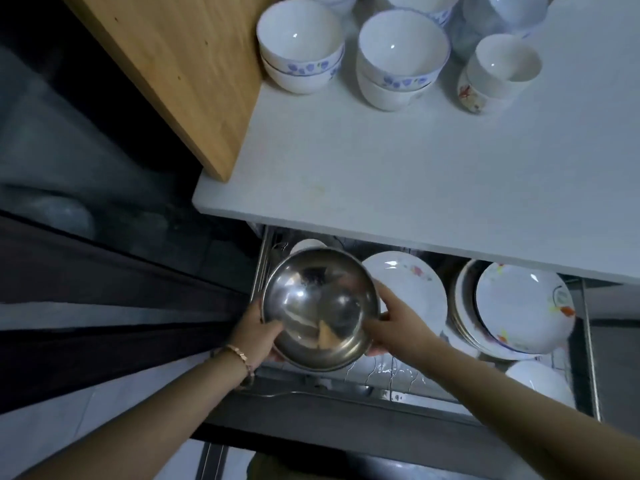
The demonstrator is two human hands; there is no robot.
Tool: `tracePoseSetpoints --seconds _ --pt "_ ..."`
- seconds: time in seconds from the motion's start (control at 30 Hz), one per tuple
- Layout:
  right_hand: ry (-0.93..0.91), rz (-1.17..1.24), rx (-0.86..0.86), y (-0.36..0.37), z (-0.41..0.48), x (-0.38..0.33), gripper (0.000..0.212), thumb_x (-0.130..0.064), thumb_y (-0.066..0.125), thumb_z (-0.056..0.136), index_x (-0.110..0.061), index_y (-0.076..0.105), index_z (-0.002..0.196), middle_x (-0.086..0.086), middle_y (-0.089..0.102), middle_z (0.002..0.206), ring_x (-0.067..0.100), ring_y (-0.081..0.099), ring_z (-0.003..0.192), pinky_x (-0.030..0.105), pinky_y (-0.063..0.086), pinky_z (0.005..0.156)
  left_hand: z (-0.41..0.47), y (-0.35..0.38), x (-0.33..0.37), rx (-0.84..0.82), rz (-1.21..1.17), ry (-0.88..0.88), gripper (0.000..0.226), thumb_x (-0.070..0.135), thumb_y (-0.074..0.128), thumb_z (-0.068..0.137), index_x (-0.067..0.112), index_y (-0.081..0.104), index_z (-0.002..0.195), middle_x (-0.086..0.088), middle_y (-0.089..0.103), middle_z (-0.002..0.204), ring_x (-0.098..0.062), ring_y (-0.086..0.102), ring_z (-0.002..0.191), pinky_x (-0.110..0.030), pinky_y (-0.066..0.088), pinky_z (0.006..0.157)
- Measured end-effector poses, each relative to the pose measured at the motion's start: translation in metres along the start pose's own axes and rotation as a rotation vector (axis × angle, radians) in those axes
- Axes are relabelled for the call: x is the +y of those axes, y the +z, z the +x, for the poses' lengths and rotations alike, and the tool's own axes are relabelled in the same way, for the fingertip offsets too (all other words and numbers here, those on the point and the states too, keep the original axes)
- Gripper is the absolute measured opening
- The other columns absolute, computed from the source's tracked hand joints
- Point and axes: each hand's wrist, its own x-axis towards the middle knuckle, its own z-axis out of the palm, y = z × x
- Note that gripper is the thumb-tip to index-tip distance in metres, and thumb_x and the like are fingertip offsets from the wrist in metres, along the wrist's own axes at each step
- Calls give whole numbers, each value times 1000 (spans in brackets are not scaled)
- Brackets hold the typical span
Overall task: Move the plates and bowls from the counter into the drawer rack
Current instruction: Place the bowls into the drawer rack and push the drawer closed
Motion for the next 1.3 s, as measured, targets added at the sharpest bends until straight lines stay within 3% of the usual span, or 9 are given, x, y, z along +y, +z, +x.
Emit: tracePoseSetpoints --seconds 0.13,0.27,0.4,0.53,0.8,0.9,1.07,1.17,1.3 --pt "124 -38 39 41 38 65 49 -14 54 89 -26 40 135 -2 61 95 28 66 93 39 58 83 36 16 -57 63 77 -224 28 -6 47 91 14 46 110 -14 55 101 -32 61 86 -38 60 54" --pt "258 18 12 68 77 113 53 -14 58 89 -21 38 137 5 63 113 24 64 82 25 53 53 77 31 -97 129 318 -235 32 13 55 92 2 51 122 -15 59 107 -30 60 103 -40 54 87" --pt "275 -73 52 81 112 151 53 -16 63 85 -20 41 133 6 63 121 19 60 86 23 50 51 110 46 -119 121 425 -231 36 22 57 92 8 52 125 -12 63 114 -24 59 103 -28 49 75" --pt "404 -221 73 85 135 182 43 -15 60 81 -7 53 123 14 65 120 31 62 109 34 51 87 129 59 -139 136 372 -255 42 8 54 91 18 47 131 -12 61 123 -30 58 113 -37 50 95" --pt "529 -239 50 71 132 186 37 -23 51 88 0 57 117 18 65 118 32 62 107 29 44 75 125 62 -147 -20 605 -263 35 15 53 90 7 51 124 -7 62 92 -22 59 81 -34 55 77" --pt "501 -277 30 62 128 175 39 -26 50 89 1 57 115 19 65 115 31 64 98 31 49 77 115 58 -133 -20 616 -260 53 36 54 91 9 38 134 -14 61 111 -26 58 93 -30 46 73" --pt "434 -464 -30 30 103 120 42 -31 50 93 -2 55 123 13 61 123 25 60 105 29 46 87 95 53 -76 109 743 18 42 13 49 93 11 42 135 -11 46 137 -25 51 122 -29 43 98" --pt "312 -518 -55 -2 89 69 39 -23 45 95 -5 54 128 11 57 133 24 56 118 19 47 85 73 52 -16 43 695 259 28 11 47 94 14 57 121 -4 64 117 -17 62 107 -24 50 90" --pt "162 -420 -82 -59 76 -24 33 -11 42 96 8 59 116 23 68 110 27 65 85 25 48 64 61 48 80 64 503 458 19 6 51 91 13 68 96 -9 70 89 -27 67 91 -36 54 86"
